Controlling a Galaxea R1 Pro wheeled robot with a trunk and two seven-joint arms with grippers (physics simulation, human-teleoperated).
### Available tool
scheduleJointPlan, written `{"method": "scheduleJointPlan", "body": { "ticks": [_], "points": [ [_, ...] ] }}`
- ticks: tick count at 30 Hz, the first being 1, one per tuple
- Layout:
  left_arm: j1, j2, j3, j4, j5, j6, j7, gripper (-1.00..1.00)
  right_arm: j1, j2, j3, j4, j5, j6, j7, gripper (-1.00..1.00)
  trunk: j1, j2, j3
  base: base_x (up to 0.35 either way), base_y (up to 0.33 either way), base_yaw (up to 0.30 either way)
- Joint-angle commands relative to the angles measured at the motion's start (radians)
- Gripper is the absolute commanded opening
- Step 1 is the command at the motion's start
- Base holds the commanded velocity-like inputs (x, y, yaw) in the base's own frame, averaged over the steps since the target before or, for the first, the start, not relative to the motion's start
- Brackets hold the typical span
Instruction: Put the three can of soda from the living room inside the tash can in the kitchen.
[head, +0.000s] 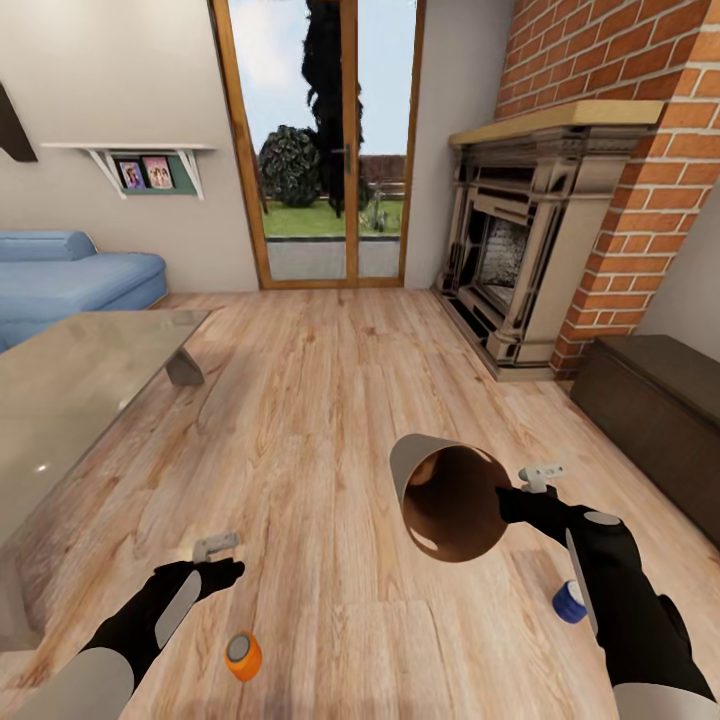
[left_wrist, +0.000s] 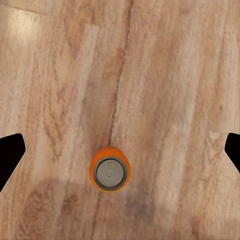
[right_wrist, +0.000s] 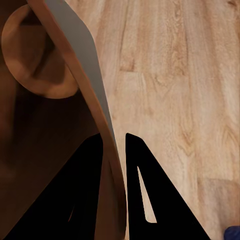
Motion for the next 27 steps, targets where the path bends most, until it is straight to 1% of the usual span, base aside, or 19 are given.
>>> {"method": "scheduleJointPlan", "body": {
  "ticks": [1,10,27],
  "points": [
    [0.000,0.000,0.000,0.000,0.000,-0.001,0.000,1.00,-0.001,0.000,0.004,-0.002,-0.017,0.003,0.003,-1.00,0.004,-0.007,-0.003,0.000,0.000,0.000],
    [0.000,-0.001,0.000,0.000,0.000,-0.003,0.000,1.00,-0.001,0.000,0.030,-0.004,-0.017,0.003,0.002,-1.00,0.038,-0.070,-0.031,0.000,0.000,0.000],
    [0.000,0.001,-0.001,0.001,0.000,-0.006,0.000,1.00,0.000,0.000,0.036,-0.004,-0.018,0.003,0.001,-1.00,0.104,-0.189,-0.085,0.000,0.000,0.000]
  ]
}}
